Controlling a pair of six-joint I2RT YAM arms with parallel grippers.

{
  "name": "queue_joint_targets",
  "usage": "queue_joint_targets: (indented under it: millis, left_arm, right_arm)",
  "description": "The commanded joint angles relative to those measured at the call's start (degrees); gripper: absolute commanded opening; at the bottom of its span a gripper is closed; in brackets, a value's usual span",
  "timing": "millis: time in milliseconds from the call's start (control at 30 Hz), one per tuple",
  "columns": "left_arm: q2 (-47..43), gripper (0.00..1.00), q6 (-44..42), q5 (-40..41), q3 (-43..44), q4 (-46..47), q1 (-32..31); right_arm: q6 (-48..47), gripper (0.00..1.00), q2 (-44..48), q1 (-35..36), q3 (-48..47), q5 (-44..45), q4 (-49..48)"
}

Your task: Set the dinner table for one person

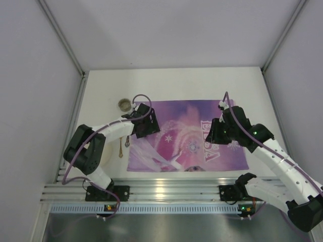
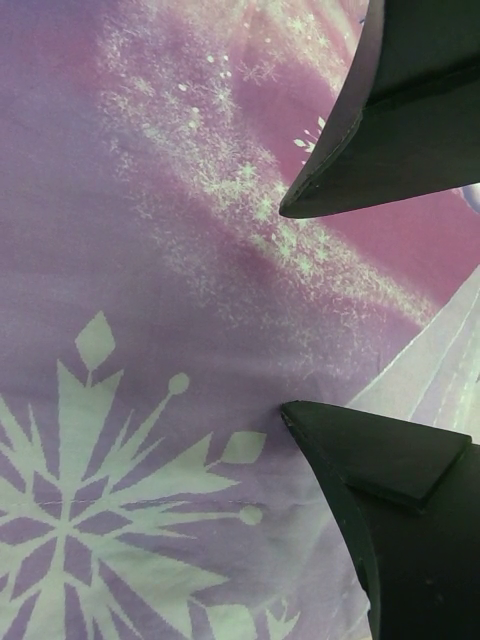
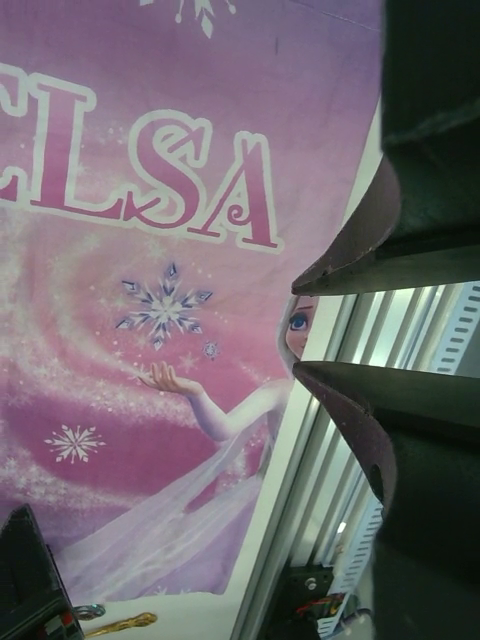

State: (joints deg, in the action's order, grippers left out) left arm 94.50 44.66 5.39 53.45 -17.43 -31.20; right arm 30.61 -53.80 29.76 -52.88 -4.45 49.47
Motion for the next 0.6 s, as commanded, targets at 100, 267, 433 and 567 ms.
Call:
queue_joint_targets:
  millis: [100,267,433,567]
  left_arm:
    - [-4.6,0.80,2.1,0.5,-3.7,-6.4,-0.5]
    - [-6.1,0.81,-2.0,3.0,3.8,-11.0,-0.5]
    - [-6.3,0.82,-5.9,5.2,14.6,-16.2,-0.5]
    - [-6.1,0.83,-9.8,9.7,19.1,-20.0,-0.2]
  right_arm:
    - [-0.6,0.36,0.3,-0.8,-0.4,0.1,-0.1]
    - [-0.3,0.61,0.4,-0.9,-0.2,-0.3,-0.3]
    - [-0.2,0.73,0.2,-0.8,0.1,-0.7,-0.3]
    - [-0.3,0.73,0.8,-0.9,0.8,-0.7,-0.2]
